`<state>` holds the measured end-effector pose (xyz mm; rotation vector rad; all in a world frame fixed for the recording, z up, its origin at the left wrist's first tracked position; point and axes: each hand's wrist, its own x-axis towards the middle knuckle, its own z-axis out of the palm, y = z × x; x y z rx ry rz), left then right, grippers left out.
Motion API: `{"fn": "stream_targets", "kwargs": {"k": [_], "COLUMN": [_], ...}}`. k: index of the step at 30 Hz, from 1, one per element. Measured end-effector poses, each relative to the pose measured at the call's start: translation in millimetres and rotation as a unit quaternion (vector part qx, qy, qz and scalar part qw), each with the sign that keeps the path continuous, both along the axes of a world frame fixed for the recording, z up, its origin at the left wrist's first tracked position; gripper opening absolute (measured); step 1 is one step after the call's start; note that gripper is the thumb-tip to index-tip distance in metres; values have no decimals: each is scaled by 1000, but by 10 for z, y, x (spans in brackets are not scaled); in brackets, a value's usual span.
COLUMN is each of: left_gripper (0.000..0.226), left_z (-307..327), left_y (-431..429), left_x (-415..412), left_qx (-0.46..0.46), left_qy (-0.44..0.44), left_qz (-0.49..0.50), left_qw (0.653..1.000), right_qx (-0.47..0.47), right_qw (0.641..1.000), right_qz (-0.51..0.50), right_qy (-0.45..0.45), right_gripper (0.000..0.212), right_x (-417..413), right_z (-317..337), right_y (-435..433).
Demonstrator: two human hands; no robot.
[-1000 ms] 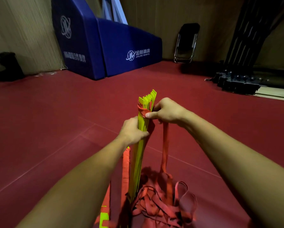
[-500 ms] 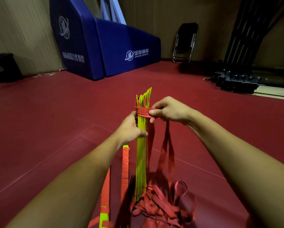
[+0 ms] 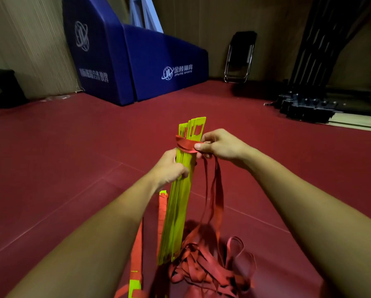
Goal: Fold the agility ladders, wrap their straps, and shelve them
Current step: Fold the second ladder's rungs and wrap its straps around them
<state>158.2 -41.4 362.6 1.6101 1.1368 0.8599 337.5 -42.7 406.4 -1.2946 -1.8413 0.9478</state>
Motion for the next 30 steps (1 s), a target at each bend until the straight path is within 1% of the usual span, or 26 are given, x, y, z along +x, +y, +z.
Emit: {"fn": "stream_targets", "kwargs": {"k": [2, 5, 7, 9, 12, 15, 17, 19, 20, 22, 25, 27, 30], "left_gripper": [47, 39, 36, 37, 38, 40, 40, 40, 42, 48, 59, 68, 67], "left_z": [-2, 0, -17, -30, -18, -22, -30, -26, -17, -12, -34, -46, -44], "left_y": [-3, -5, -3, 7, 25, 36, 28, 13, 4, 2, 19, 28, 50], "left_x": [-13, -32, -43, -52, -59, -56, -37, -7, 9, 38, 71, 78, 78], "left_qx": [-1, -2, -1, 4, 12, 18, 24, 29, 30, 28, 27, 28, 50], "left_qy": [-2, 5, 17, 24, 27, 28, 28, 20, 11, -8, -13, -11, 15], "left_qz": [0, 4, 6, 5, 0, 1, 5, 8, 8, 7, 9, 2, -5], "left_qw": [1000, 1000, 1000, 1000, 1000, 999, 999, 999, 999, 1000, 1000, 1000, 999], "right_qx": [-3, -12, -17, -9, 9, 12, 25, 42, 37, 4, -23, -16, 3], "right_qw": [1000, 1000, 1000, 1000, 1000, 999, 998, 994, 994, 997, 998, 997, 995], "right_qz": [-4, -3, 9, 10, -6, -35, -51, -58, -55, -49, -55, -69, -91], "right_qy": [17, 26, 23, 21, -1, -5, -34, -85, -88, -57, -30, -35, -41], "right_gripper": [13, 20, 13, 9, 13, 15, 15, 22, 24, 24, 32, 36, 35], "right_x": [-3, 19, 30, 32, 21, 17, 28, 24, 13, -21, -60, -55, -55], "right_z": [-11, -40, -49, -44, -27, -22, -11, 6, 11, -1, -26, -12, -1], "right_y": [4, 10, -10, -17, -7, 36, 58, 55, 42, 22, 25, 19, 9]}}
